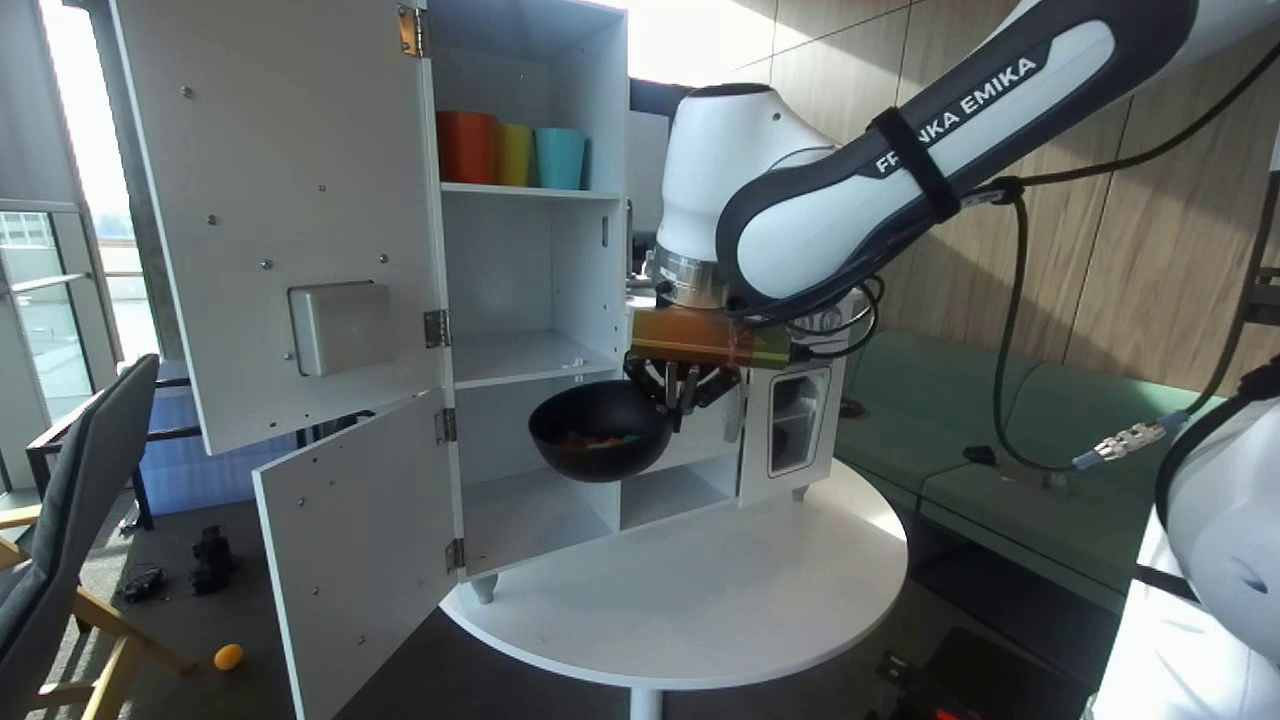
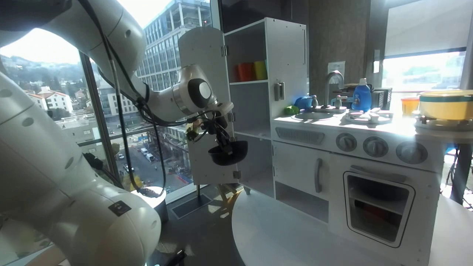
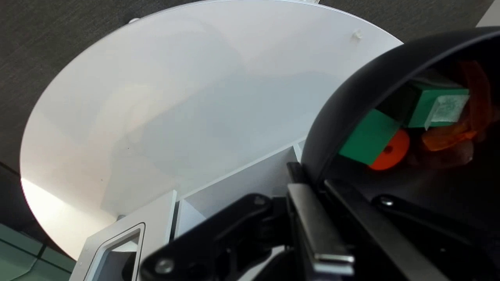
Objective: Open the bottom left cabinet door, remove the black bowl, put it in the middle left drawer and close the cabinet door of the bottom left drawer
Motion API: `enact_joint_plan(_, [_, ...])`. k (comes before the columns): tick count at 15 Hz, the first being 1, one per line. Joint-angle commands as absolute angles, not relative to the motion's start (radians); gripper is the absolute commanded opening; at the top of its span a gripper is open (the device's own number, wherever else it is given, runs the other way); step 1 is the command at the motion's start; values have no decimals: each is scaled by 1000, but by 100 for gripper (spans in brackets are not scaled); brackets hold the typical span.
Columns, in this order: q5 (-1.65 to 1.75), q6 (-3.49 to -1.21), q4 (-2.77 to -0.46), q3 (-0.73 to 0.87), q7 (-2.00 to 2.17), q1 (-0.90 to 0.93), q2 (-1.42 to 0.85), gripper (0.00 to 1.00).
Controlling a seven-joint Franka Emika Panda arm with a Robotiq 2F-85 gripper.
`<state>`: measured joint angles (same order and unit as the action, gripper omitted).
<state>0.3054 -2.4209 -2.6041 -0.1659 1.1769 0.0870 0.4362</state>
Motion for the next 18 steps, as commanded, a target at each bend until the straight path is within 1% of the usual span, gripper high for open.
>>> enact_joint_plan(1, [244, -2348, -2555, -196, 1094, 79, 534, 1])
enact_joint_plan(6, [240, -2332, -2443, -251, 1113, 54, 496, 1])
enact_joint_plan(12, [301, -2327, -2276, -296, 1183, -30, 329, 1])
enact_joint_plan(18, [356, -2295, -2080, -252, 1270, -49, 118, 1])
